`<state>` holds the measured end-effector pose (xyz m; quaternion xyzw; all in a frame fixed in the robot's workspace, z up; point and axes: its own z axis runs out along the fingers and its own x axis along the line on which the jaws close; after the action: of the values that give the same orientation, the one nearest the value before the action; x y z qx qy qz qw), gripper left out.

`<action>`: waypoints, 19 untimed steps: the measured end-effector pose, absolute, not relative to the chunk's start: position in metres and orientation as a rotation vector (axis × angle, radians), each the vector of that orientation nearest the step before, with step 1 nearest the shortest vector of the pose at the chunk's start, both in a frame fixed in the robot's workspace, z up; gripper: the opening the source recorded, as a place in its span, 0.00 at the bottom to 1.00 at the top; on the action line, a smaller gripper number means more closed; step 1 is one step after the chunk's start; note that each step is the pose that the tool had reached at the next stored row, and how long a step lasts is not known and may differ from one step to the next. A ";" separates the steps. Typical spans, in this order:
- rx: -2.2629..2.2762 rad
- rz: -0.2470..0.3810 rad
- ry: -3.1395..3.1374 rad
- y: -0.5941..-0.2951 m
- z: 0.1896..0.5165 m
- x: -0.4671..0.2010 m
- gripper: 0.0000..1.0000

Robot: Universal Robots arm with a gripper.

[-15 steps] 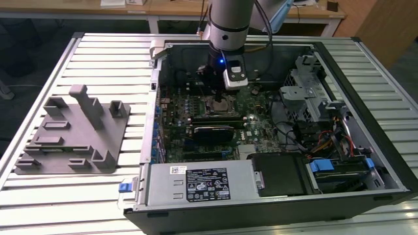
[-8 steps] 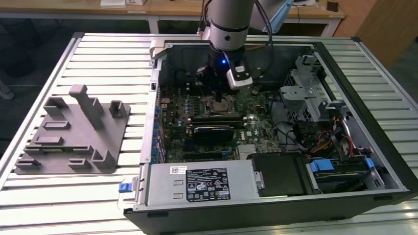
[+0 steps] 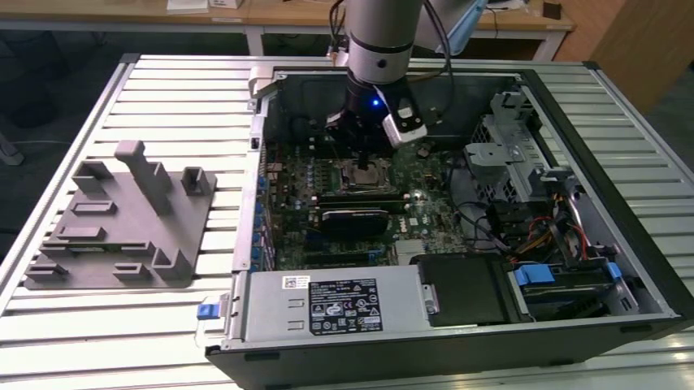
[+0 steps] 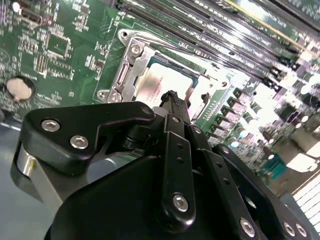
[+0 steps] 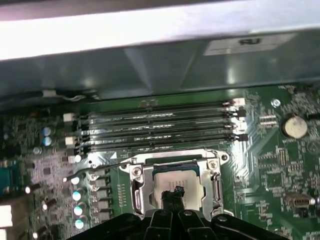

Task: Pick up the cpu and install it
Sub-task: 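Close the cpu cover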

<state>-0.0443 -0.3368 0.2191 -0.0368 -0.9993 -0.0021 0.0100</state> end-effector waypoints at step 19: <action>-0.086 -0.006 -3.120 -0.337 0.215 -0.045 0.11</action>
<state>-0.0446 -0.3372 0.2151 -0.0276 -0.9996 -0.0020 0.0100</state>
